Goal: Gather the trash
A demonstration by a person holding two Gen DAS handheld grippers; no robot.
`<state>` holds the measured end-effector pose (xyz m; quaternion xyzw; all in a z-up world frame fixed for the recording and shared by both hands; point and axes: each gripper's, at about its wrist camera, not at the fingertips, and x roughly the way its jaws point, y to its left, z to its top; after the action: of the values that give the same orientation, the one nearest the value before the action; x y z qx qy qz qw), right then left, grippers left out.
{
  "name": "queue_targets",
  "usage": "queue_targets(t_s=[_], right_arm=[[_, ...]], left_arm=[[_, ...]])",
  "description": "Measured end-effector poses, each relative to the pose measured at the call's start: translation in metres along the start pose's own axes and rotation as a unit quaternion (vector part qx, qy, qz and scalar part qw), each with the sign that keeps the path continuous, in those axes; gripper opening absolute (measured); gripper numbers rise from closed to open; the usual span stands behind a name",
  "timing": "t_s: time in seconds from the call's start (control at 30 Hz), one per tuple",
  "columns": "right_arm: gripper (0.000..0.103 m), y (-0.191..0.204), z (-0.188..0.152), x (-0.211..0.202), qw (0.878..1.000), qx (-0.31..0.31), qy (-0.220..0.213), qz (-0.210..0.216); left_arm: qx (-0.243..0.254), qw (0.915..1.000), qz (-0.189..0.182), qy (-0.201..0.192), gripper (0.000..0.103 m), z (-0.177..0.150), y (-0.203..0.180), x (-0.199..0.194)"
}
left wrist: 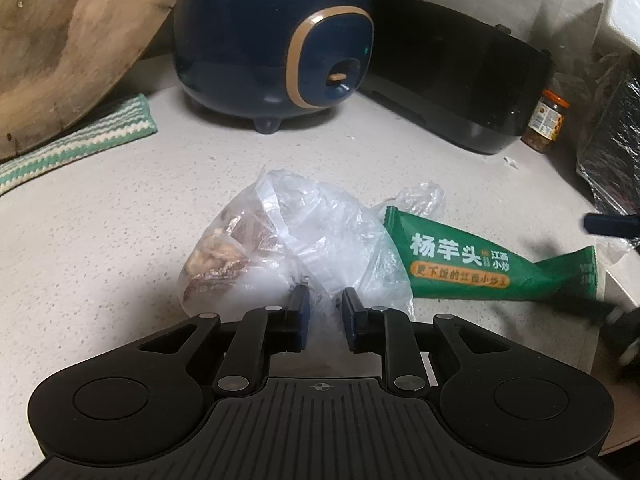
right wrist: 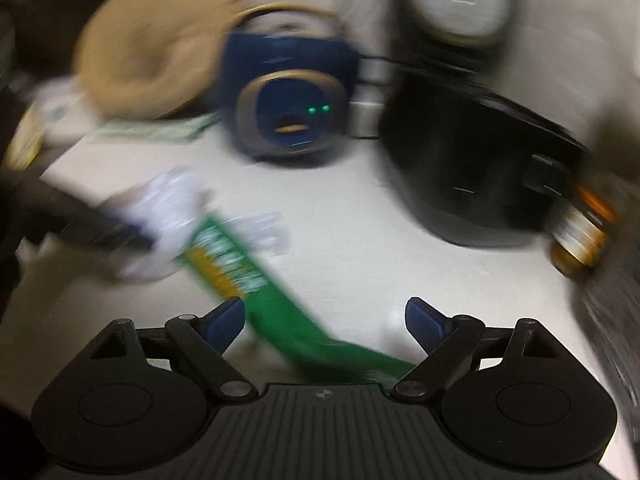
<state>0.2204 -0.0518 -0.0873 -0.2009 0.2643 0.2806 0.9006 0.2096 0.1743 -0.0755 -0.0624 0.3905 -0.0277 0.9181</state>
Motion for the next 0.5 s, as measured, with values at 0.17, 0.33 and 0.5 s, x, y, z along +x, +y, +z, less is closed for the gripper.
queue_targets(t_s=[0.17, 0.33, 0.5], right_arm=[[0.088, 0.013, 0.004, 0.040, 0.998, -0.040, 0.038, -0.005], [0.088, -0.020, 0.011, 0.057, 0.996, 0.062, 0.059, 0.012], [0.063, -0.055, 0.008, 0.059, 0.979, 0.186, 0.081, 0.015]], left_arm=[[0.000, 1.0000, -0.001, 0.000, 0.024, -0.003, 0.003, -0.003], [-0.005, 1.0000, -0.004, -0.004, 0.024, -0.008, 0.006, -0.007], [-0.019, 0.9998, -0.007, -0.007, 0.024, -0.009, 0.009, -0.009]])
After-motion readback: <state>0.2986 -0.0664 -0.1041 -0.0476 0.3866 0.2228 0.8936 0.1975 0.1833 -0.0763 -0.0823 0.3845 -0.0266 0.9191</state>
